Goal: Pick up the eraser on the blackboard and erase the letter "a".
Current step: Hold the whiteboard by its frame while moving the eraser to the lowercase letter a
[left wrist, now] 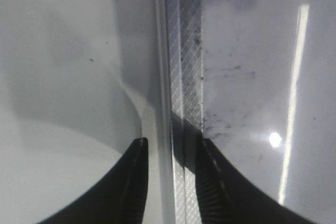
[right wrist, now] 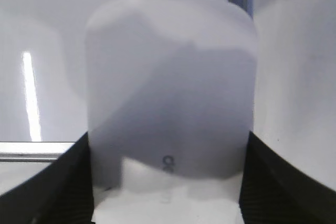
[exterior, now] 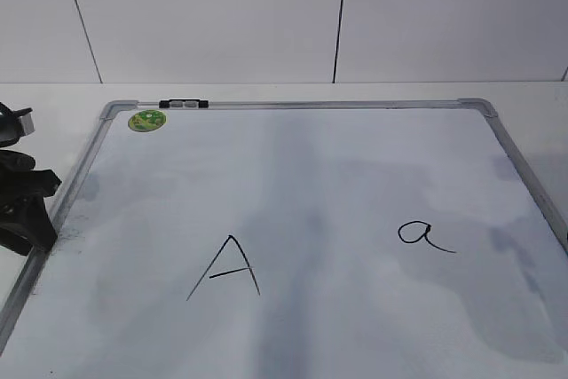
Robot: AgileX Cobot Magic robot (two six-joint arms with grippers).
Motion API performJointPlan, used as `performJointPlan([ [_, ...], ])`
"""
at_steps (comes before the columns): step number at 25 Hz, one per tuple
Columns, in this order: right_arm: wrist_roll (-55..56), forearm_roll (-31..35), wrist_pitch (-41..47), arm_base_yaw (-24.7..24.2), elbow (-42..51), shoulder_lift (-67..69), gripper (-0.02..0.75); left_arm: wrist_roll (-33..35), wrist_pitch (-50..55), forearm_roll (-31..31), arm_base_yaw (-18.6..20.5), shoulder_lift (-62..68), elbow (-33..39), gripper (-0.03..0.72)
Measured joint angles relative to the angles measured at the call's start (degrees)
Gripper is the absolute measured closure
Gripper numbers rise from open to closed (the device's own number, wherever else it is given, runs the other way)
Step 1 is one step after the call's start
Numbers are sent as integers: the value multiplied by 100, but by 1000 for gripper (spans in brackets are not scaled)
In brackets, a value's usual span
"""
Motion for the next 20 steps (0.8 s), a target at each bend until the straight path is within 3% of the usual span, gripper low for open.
performJointPlan([
  [12, 0, 0, -3, 0, 0, 0, 199, 0, -13, -19, 0, 47, -32, 627],
  [20, -178, 142, -13, 0, 0, 0, 199, 0, -13, 3, 0, 47, -32, 639],
])
